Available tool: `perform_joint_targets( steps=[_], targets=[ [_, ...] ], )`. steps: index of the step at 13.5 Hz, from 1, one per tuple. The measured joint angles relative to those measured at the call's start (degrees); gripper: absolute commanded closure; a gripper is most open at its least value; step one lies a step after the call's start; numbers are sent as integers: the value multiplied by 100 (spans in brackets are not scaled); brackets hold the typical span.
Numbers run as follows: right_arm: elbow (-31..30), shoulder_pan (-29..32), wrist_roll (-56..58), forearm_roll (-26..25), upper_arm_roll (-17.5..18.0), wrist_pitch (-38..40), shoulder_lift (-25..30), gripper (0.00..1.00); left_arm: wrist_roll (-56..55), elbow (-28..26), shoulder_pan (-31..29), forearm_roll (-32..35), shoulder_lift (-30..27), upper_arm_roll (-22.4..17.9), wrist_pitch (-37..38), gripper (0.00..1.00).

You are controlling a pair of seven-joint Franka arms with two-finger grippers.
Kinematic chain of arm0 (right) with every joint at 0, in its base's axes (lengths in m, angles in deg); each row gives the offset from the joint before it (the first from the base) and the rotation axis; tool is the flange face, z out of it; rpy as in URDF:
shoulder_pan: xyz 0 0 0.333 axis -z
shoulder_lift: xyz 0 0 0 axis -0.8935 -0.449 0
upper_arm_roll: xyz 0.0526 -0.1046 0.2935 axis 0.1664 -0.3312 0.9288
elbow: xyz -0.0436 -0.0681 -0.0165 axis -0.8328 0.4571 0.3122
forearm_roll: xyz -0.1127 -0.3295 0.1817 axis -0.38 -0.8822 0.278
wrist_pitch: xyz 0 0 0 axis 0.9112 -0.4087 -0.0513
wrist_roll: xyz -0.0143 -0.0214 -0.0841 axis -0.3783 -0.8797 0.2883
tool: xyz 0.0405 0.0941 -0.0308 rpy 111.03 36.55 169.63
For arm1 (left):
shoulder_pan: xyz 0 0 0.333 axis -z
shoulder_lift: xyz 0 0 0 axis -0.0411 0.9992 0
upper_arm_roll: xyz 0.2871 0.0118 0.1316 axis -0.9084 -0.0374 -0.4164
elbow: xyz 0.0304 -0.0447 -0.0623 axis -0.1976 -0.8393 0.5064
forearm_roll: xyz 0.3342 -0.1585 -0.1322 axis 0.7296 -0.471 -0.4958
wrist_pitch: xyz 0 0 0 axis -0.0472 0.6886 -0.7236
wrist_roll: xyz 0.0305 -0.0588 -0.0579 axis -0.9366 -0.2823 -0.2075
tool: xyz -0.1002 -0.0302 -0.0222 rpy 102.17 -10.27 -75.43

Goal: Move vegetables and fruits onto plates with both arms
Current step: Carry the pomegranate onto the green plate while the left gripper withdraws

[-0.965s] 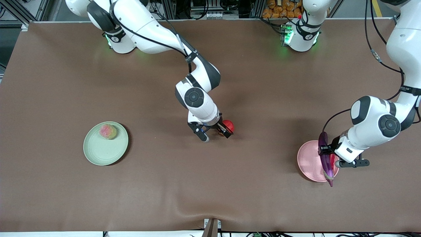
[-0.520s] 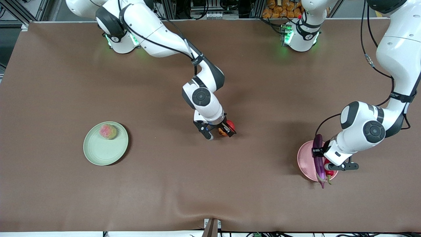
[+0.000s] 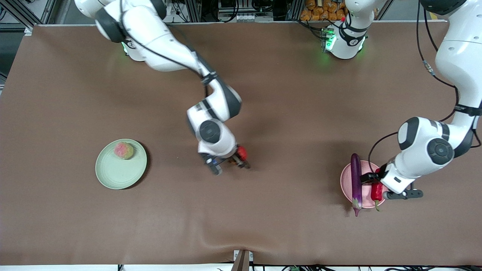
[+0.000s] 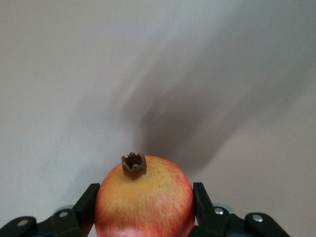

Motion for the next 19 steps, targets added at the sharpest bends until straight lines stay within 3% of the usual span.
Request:
perform_joint_targets(
  steps=[3, 6, 10, 14, 15, 16, 17, 19],
  targets=[
    [36, 786, 1547, -167, -152, 1268, 329, 100, 12, 104, -76, 0, -517, 26, 316, 0],
    [-15, 1417, 3198, -299, -437, 1701, 506, 100, 12, 232, -73, -1, -1113, 152, 1048, 0],
    [-338, 2241, 5232, -642, -554, 1716, 617, 100, 13, 695, -69, -541, -1662, 298, 2058, 0],
    [-798, 2657, 5899, -635, -534, 1290, 624, 98, 20, 1130, -199, -1429, -2138, 299, 2960, 0],
    [-974, 2657, 6019, -607, -529, 1125, 622, 78, 20, 1145, -282, -1569, -2261, 300, 3004, 0],
    [-1117, 2657, 6092, -531, -523, 1033, 619, 36, 24, 1153, -347, -1650, -2374, 299, 3042, 0],
    [-1208, 2659, 6127, -442, -521, 993, 619, 0, 25, 1158, -373, -1683, -2477, 301, 3122, 0],
    [-1242, 2676, 6165, -352, -522, 986, 622, 0, 25, 1160, -370, -1917, -2659, 359, 3411, 0]
  ],
)
